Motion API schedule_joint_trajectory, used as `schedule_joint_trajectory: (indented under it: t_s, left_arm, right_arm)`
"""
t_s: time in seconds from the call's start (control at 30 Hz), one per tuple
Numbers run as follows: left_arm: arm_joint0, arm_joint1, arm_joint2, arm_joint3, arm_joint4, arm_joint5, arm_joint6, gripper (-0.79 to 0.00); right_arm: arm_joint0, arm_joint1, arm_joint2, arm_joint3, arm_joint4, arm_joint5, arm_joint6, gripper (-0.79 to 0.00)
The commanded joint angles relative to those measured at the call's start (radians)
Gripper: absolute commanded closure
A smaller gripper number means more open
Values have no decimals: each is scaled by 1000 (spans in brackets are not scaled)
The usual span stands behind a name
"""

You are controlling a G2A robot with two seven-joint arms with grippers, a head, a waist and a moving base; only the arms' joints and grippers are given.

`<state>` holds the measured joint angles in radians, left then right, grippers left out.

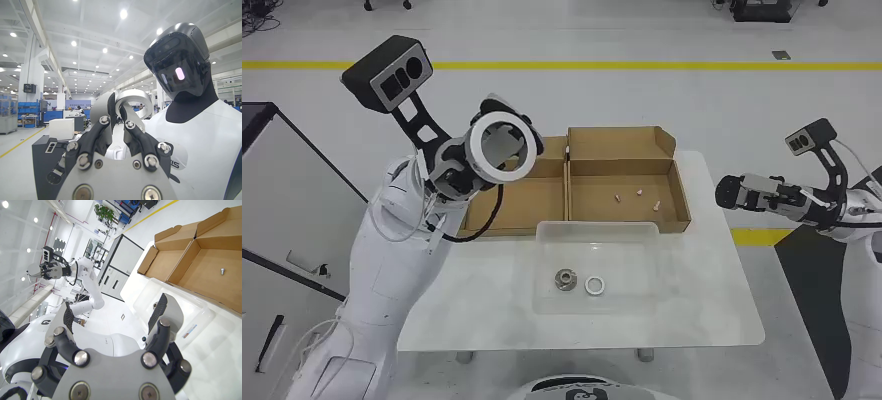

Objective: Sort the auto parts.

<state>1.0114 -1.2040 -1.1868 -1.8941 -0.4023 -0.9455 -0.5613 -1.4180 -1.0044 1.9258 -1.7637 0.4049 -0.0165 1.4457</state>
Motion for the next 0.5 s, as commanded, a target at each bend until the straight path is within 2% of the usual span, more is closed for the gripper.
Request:
schedule_joint_trajectory:
  t_s: [0.0,0.23,0.37,0.47]
  left_arm:
    - [1,-2,5,-3,-14,-7,14,0]
    - [-3,-15,56,-10,-183,-65,81,0]
    - [-12,-22,68,-18,-261,-67,89,0]
    - [-18,-24,57,-5,-250,-67,53,0]
  right_arm:
    - [0,0,0,0,0,0,0,-785]
    - [0,0,0,0,0,0,0,-785]
    - [0,0,0,0,0,0,0,-785]
    - [0,0,0,0,0,0,0,-785]
